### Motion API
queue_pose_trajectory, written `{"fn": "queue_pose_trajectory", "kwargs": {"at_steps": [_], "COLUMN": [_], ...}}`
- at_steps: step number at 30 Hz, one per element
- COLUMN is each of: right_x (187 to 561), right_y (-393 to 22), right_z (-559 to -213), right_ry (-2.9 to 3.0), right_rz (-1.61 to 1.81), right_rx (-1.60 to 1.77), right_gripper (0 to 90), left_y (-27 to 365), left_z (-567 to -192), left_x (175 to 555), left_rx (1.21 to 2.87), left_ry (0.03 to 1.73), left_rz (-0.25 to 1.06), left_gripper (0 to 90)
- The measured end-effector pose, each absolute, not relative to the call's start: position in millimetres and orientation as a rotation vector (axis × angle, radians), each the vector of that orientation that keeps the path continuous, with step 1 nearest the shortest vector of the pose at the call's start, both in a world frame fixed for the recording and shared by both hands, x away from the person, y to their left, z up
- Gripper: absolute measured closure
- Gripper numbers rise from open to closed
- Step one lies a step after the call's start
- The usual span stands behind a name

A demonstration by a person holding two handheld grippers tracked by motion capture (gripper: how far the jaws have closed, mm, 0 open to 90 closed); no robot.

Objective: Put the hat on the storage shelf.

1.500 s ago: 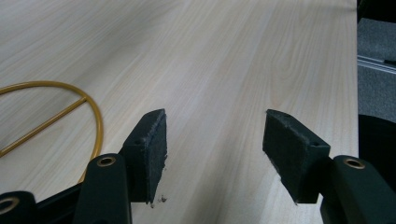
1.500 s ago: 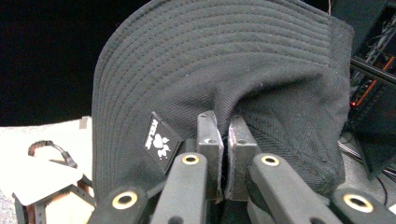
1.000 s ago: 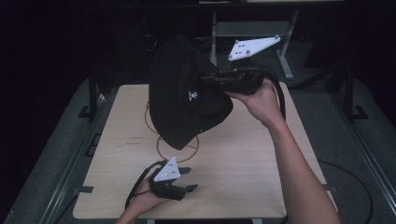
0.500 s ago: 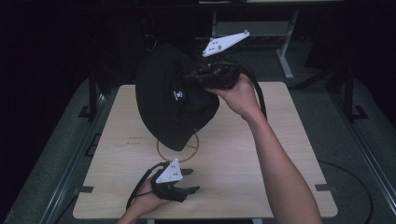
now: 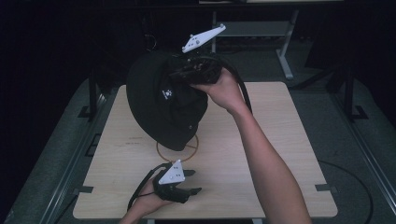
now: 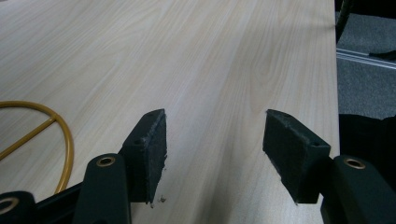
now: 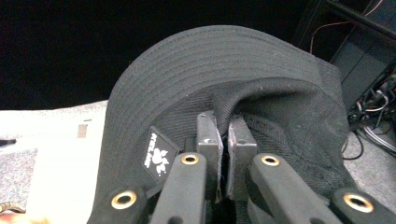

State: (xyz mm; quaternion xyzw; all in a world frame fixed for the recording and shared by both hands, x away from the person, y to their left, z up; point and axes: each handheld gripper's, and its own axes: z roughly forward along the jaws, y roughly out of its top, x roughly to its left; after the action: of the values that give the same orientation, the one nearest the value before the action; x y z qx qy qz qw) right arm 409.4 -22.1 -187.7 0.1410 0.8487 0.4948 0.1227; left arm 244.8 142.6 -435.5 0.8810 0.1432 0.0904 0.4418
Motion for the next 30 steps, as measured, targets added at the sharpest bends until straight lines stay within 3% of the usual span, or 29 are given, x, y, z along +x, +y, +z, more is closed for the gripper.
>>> {"fn": "queue_pose_trajectory", "kwargs": {"at_steps": [20, 24, 30], "right_x": [427, 428, 427], "right_y": [36, 47, 46], "right_z": [-199, -204, -207], "right_ry": [2.569, 2.588, 2.584], "right_rz": [1.292, 1.294, 1.332], "right_rx": [0.418, 0.430, 0.421], "right_gripper": [85.4, 75.4, 69.4], "left_y": [133, 133, 131], "left_z": [-436, -435, -436], "left_x": [238, 237, 236], "left_rx": [2.202, 2.198, 2.206], "left_ry": [0.294, 0.295, 0.287], "left_rz": [0.214, 0.214, 0.209], "left_gripper": [39.0, 39.0, 39.0]}}
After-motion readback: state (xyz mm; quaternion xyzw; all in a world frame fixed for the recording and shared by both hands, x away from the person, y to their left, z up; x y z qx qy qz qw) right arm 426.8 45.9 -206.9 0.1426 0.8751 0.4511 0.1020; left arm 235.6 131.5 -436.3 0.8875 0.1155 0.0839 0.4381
